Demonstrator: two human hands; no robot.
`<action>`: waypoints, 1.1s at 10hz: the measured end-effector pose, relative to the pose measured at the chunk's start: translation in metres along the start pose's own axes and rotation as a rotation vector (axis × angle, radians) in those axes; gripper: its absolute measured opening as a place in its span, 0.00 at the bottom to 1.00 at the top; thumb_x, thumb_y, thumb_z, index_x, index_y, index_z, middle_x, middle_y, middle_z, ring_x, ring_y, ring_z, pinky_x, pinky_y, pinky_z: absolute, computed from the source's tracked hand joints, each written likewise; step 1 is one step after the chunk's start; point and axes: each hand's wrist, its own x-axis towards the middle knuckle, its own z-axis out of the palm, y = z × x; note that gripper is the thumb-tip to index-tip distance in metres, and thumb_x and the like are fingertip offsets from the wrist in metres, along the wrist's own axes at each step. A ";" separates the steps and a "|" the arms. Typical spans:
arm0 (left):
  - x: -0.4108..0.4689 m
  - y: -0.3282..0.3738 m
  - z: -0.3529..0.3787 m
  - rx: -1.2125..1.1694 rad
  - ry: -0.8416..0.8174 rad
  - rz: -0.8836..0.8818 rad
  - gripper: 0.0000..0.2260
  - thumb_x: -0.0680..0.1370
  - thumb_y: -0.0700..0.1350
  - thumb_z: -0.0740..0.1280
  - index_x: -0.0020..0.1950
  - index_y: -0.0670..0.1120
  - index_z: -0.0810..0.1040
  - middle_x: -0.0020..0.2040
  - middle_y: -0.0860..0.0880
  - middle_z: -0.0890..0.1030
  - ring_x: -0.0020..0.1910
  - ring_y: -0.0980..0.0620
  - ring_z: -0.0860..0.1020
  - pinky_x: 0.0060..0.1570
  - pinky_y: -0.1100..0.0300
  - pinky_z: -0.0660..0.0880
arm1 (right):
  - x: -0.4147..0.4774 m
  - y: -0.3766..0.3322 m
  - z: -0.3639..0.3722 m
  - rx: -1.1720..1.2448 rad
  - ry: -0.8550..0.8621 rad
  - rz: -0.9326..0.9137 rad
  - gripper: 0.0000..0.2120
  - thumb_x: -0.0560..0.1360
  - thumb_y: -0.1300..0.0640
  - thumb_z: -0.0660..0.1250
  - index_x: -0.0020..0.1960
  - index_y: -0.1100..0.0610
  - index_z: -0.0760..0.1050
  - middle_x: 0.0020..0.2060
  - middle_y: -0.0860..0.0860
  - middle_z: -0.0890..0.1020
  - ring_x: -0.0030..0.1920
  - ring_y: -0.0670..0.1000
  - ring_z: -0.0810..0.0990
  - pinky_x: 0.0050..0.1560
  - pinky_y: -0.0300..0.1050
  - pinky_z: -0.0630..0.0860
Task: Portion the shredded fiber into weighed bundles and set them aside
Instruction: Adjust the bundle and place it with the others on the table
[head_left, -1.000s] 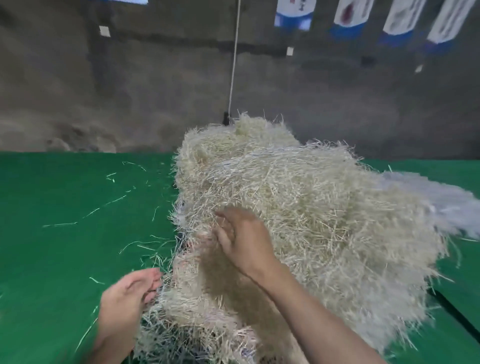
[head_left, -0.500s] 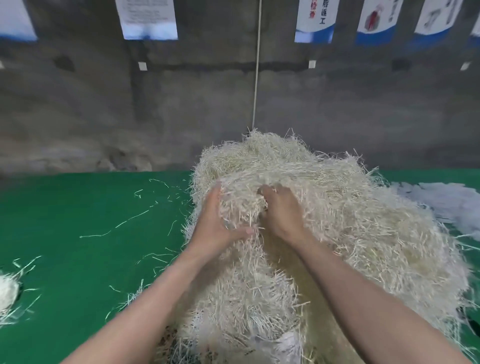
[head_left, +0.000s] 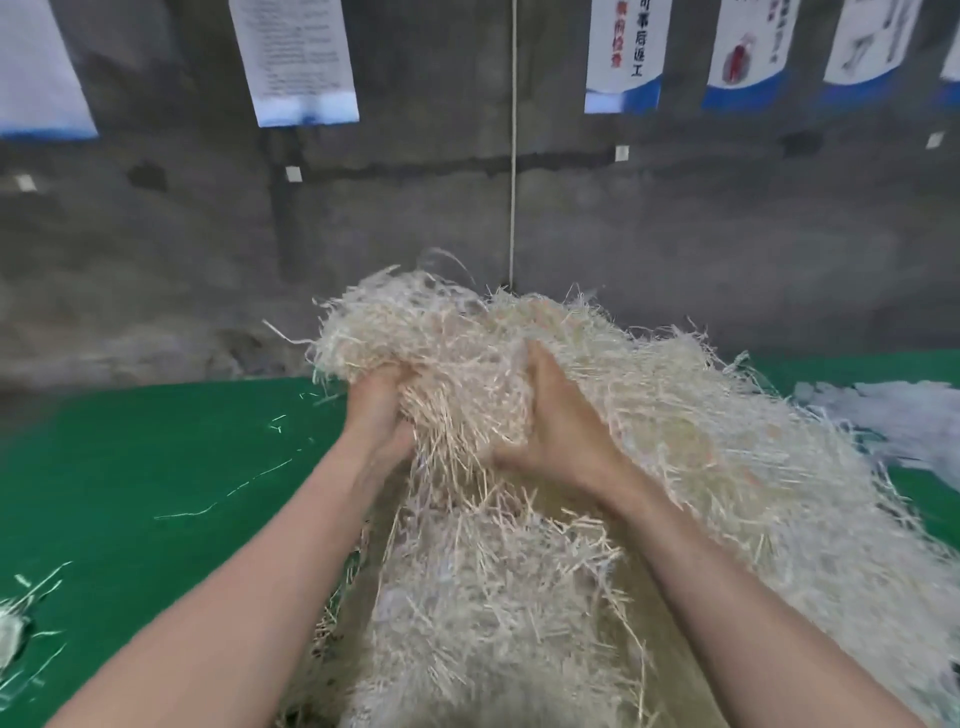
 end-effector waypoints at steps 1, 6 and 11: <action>0.001 0.019 0.004 -0.218 -0.015 -0.039 0.16 0.71 0.29 0.56 0.55 0.40 0.74 0.56 0.39 0.76 0.46 0.46 0.80 0.42 0.53 0.81 | -0.012 0.056 0.030 -0.338 -0.118 0.077 0.45 0.70 0.52 0.72 0.76 0.48 0.46 0.72 0.51 0.65 0.69 0.52 0.67 0.69 0.50 0.66; 0.004 0.019 -0.061 -0.044 0.093 -0.062 0.12 0.75 0.35 0.63 0.58 0.40 0.75 0.69 0.36 0.69 0.67 0.39 0.69 0.64 0.45 0.69 | 0.003 -0.054 -0.046 0.018 -0.034 -0.039 0.38 0.64 0.44 0.75 0.70 0.48 0.63 0.59 0.41 0.71 0.58 0.44 0.72 0.50 0.34 0.69; 0.005 0.000 -0.125 -0.551 0.325 -0.209 0.10 0.76 0.29 0.60 0.41 0.43 0.73 0.47 0.44 0.77 0.27 0.57 0.79 0.26 0.65 0.74 | -0.039 0.090 0.018 -0.695 -0.246 0.108 0.28 0.77 0.42 0.60 0.74 0.48 0.60 0.71 0.51 0.67 0.66 0.55 0.69 0.65 0.49 0.69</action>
